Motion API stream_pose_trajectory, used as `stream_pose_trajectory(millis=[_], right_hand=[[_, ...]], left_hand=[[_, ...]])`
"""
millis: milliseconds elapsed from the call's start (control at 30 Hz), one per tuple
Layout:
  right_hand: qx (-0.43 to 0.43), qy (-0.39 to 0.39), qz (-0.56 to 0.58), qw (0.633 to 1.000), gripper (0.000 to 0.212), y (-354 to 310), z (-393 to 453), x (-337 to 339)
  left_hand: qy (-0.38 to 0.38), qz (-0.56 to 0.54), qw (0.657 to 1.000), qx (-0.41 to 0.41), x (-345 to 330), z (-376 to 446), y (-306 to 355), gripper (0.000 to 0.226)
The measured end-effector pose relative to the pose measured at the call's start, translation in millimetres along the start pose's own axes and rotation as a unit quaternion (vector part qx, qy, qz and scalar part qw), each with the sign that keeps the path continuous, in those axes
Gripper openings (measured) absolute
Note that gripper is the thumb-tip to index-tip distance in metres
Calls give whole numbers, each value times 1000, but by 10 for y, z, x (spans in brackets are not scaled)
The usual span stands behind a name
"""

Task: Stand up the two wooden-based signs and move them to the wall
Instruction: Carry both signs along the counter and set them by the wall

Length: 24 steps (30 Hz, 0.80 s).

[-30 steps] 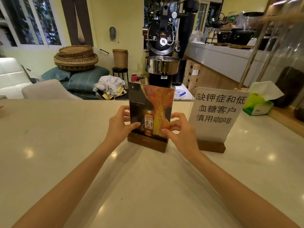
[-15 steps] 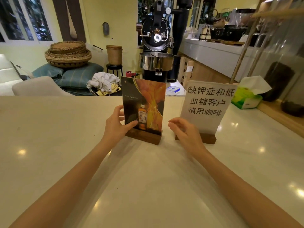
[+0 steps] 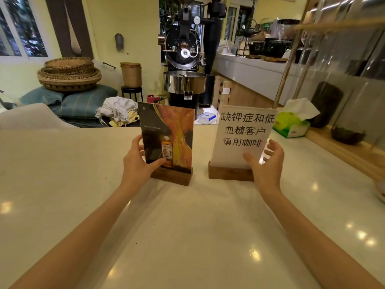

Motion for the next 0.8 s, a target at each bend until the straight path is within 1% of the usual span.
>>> stream_pose_trajectory(millis=[67, 133, 333, 500, 700, 800], right_hand=[[-13, -61, 21, 998, 74, 24, 28, -46], [-9, -98, 34, 995, 74, 36, 31, -79], [4, -88, 14, 996, 67, -1, 59, -32], [16, -86, 6, 996, 62, -12, 105, 2], [29, -127, -19, 991, 57, 7, 208, 62], [42, -126, -31, 991, 52, 37, 267, 122]], left_hand=[[3, 6, 1000, -5, -5, 9, -1, 80], [10, 12, 1000, -7, -7, 19, -2, 79], [26, 20, 999, -14, -36, 83, -20, 76], [15, 20, 999, -23, -111, 160, -9, 76], [-1, 15, 999, -33, -395, 312, 55, 75], [-8, 11, 999, -44, -557, 389, 111, 74]])
Point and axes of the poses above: each hand's wrist, its own z-axis towards the middle knuckle, its own x-axis out of the back of the hand, y = z × x, the point moved 2 cm from there along z, towards the middle knuckle, and after that the axes turned 1 degree about -y, right-handed, at the moved point
